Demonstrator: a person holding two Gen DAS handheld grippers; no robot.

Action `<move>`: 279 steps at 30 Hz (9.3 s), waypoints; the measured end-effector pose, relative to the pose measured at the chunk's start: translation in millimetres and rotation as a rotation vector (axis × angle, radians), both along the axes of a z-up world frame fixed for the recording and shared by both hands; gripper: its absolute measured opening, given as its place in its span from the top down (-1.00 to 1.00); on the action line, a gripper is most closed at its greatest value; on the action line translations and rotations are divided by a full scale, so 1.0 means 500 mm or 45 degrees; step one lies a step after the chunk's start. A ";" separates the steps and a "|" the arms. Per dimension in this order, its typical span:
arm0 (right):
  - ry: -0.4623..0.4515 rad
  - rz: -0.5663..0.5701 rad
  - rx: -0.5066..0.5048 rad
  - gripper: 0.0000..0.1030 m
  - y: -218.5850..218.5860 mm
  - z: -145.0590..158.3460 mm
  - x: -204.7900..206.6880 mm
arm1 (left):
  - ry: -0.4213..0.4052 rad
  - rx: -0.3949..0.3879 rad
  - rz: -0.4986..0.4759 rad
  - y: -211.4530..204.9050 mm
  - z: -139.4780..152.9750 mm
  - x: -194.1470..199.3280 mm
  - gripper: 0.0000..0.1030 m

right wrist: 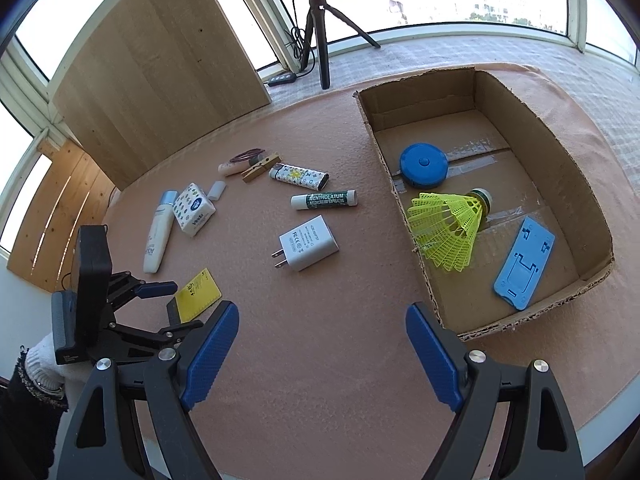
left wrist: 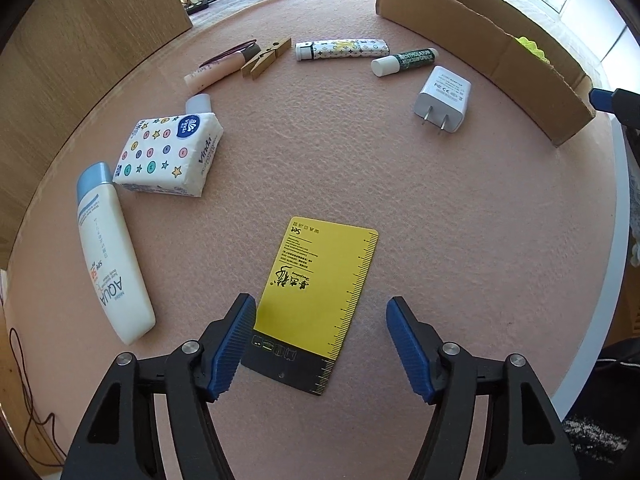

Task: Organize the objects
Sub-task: 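Grasp the yellow ruler card with the left gripper and lift it, then lower the ruler card into the cardboard box and open the left gripper, then move the left gripper back to the star-patterned tissue pack, then grasp the tissue pack with the left gripper while the right gripper approaches it, then carry the tissue pack with the right gripper into the box and release, then move both grippers back toward the loose items on the table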

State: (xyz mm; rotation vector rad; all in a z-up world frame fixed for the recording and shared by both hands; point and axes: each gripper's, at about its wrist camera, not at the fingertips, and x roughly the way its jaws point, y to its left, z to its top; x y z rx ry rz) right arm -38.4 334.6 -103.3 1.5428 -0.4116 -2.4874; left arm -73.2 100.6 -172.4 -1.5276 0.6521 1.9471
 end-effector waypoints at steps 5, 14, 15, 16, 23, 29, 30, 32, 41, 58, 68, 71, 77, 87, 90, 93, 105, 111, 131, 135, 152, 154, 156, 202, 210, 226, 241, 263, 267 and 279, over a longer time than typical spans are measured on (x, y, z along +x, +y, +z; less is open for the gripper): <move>-0.002 0.013 0.000 -0.61 -0.004 0.000 0.007 | -0.063 -0.018 -0.044 -0.012 -0.010 0.011 -0.34; 0.006 0.006 -0.006 -0.61 0.001 0.003 0.021 | -0.098 -0.004 -0.076 -0.001 0.008 0.049 -0.07; 0.008 0.002 -0.007 -0.61 0.004 0.004 0.022 | -0.100 0.000 -0.064 -0.001 0.011 0.052 -0.07; 0.010 -0.001 -0.008 -0.61 0.007 0.005 0.023 | -0.103 0.008 -0.056 -0.001 0.015 0.056 -0.06; 0.020 -0.022 0.001 -0.61 0.032 0.010 0.031 | -0.054 0.084 -0.010 0.014 0.069 0.081 -0.06; 0.026 -0.030 0.018 -0.61 0.054 0.011 0.039 | 0.013 0.173 -0.023 0.109 0.147 0.067 -0.06; 0.027 -0.035 0.019 -0.61 0.059 0.012 0.041 | 0.020 0.187 -0.027 0.122 0.159 0.066 -0.06; 0.030 -0.045 0.021 -0.61 0.072 0.013 0.044 | 0.042 0.213 -0.039 0.163 0.159 0.025 -0.06; 0.047 -0.111 0.047 -0.61 0.130 0.021 0.058 | 0.107 0.287 -0.106 0.317 0.187 -0.066 -0.06; 0.047 -0.175 0.016 -0.61 0.194 0.007 0.064 | 0.123 0.356 -0.151 0.568 0.178 -0.112 -0.80; 0.025 -0.225 -0.105 -0.61 0.204 -0.006 0.058 | 0.149 0.381 -0.112 0.571 0.199 -0.122 -0.84; 0.032 -0.212 -0.102 -0.61 0.195 -0.005 0.054 | 0.150 0.387 -0.098 0.555 0.202 -0.126 -0.84; 0.031 -0.165 -0.099 -0.61 0.168 -0.007 0.040 | 0.171 0.371 -0.064 0.506 0.201 -0.124 -0.84; 0.038 -0.059 -0.098 -0.61 0.097 0.001 0.004 | 0.164 0.339 0.130 0.324 0.181 -0.152 -0.84; 0.038 -0.029 -0.095 -0.61 0.074 0.002 -0.012 | 0.163 0.320 0.221 0.250 0.171 -0.171 -0.84; 0.035 -0.002 -0.101 -0.61 0.049 0.002 -0.030 | 0.157 0.308 0.310 0.177 0.160 -0.189 -0.84; -0.020 0.102 -0.168 -0.61 -0.045 -0.008 -0.092 | 0.122 0.289 0.582 -0.041 0.114 -0.276 -0.84; -0.043 0.136 -0.156 -0.61 -0.073 -0.013 -0.087 | 0.091 0.303 0.654 -0.073 0.091 -0.340 -0.84; -0.073 0.113 -0.130 -0.61 -0.060 -0.024 -0.081 | -0.027 0.272 0.534 -0.012 -0.007 -0.342 -0.43; -0.074 0.133 -0.135 -0.61 -0.072 -0.025 -0.082 | -0.035 0.287 0.449 0.015 -0.010 -0.295 -0.35; -0.083 0.182 -0.126 -0.61 -0.102 -0.048 -0.077 | -0.061 0.309 0.247 0.101 -0.013 -0.067 -0.35; -0.088 0.195 -0.125 -0.61 -0.107 -0.053 -0.078 | -0.035 0.292 0.269 0.099 -0.005 -0.054 -0.45; -0.089 0.211 -0.121 -0.61 -0.113 -0.055 -0.080 | -0.018 0.316 0.351 0.086 0.009 -0.043 -0.63; -0.191 0.529 -0.136 0.33 -0.221 -0.105 -0.092 | -0.118 0.606 0.683 0.038 0.035 0.044 0.08; -0.046 0.425 -0.098 0.33 -0.139 -0.019 -0.089 | -0.028 0.631 0.526 0.122 0.121 0.019 0.08; 0.116 0.150 -0.043 0.33 0.090 0.072 -0.142 | 0.064 0.653 0.210 0.393 0.215 -0.090 0.08; 0.143 0.010 -0.008 0.21 0.229 0.071 -0.215 | 0.059 0.618 0.066 0.572 0.209 -0.181 -0.28; 0.116 -0.205 0.052 -0.67 0.283 0.035 -0.223 | 0.108 0.528 0.104 0.544 0.177 -0.212 -0.90; 0.123 -0.168 0.047 -0.67 0.259 0.035 -0.220 | 0.115 0.521 0.143 0.500 0.175 -0.215 -0.90; 0.153 -0.026 0.058 -0.67 0.153 0.057 -0.233 | 0.134 0.458 0.376 0.277 0.149 -0.267 -0.90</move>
